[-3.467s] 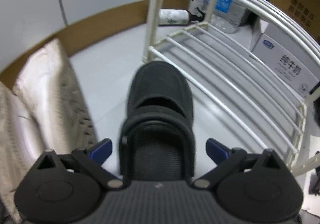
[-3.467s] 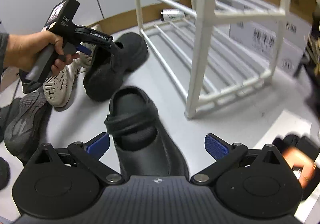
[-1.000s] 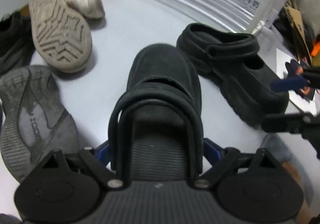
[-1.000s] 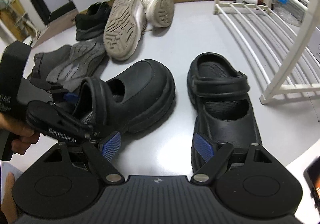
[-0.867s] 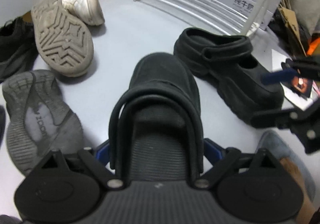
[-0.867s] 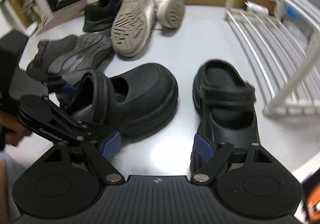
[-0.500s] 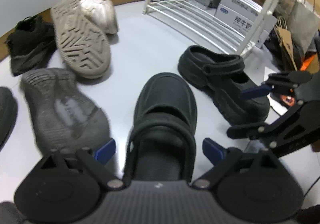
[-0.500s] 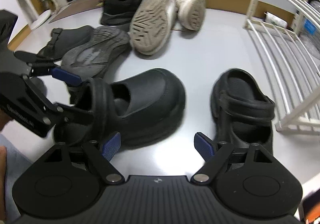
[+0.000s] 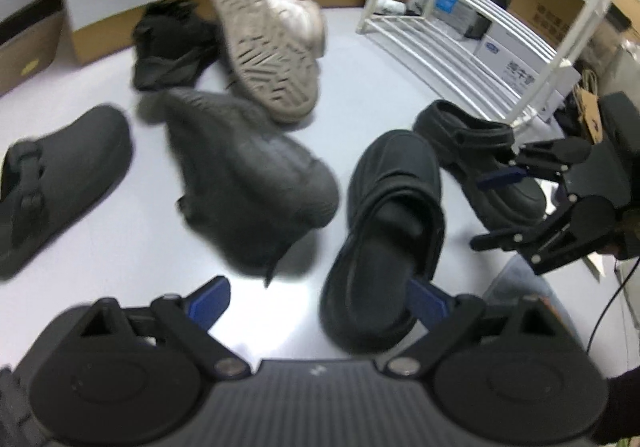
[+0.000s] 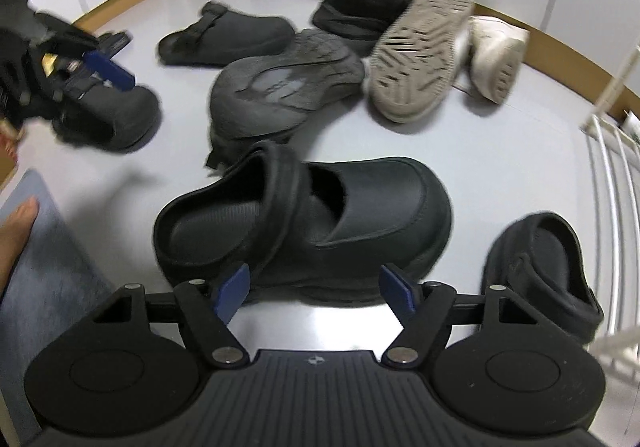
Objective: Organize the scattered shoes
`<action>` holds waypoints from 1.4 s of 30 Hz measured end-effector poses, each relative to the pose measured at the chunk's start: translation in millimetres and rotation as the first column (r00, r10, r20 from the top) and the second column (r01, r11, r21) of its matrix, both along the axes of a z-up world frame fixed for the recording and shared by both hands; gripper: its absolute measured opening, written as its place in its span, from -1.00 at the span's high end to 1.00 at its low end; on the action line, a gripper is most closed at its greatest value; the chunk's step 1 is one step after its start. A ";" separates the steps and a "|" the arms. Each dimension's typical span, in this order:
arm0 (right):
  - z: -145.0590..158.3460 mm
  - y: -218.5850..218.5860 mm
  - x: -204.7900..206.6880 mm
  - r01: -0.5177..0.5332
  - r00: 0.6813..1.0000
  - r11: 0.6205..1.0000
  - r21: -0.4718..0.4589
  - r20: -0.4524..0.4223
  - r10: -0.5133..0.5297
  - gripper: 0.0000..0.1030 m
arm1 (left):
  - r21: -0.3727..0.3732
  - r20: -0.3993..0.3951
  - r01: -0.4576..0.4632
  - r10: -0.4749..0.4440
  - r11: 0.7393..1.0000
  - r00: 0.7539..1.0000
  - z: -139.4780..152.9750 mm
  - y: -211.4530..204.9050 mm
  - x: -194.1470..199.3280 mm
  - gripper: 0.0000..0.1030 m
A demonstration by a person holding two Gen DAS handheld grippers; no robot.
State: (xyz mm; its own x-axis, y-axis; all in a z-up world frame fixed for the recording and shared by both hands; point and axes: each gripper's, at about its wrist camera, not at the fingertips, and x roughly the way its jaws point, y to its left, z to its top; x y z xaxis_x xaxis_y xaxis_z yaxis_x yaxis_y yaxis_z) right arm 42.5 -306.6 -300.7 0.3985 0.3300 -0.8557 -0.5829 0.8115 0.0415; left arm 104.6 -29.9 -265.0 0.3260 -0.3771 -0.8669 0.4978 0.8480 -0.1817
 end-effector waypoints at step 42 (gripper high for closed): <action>-19.0 49.0 -2.1 -0.374 0.927 0.918 -0.134 -0.046 0.371 -0.65 | -0.068 -0.054 -0.225 0.222 0.972 0.974 13.0 61.2 0.7 -0.86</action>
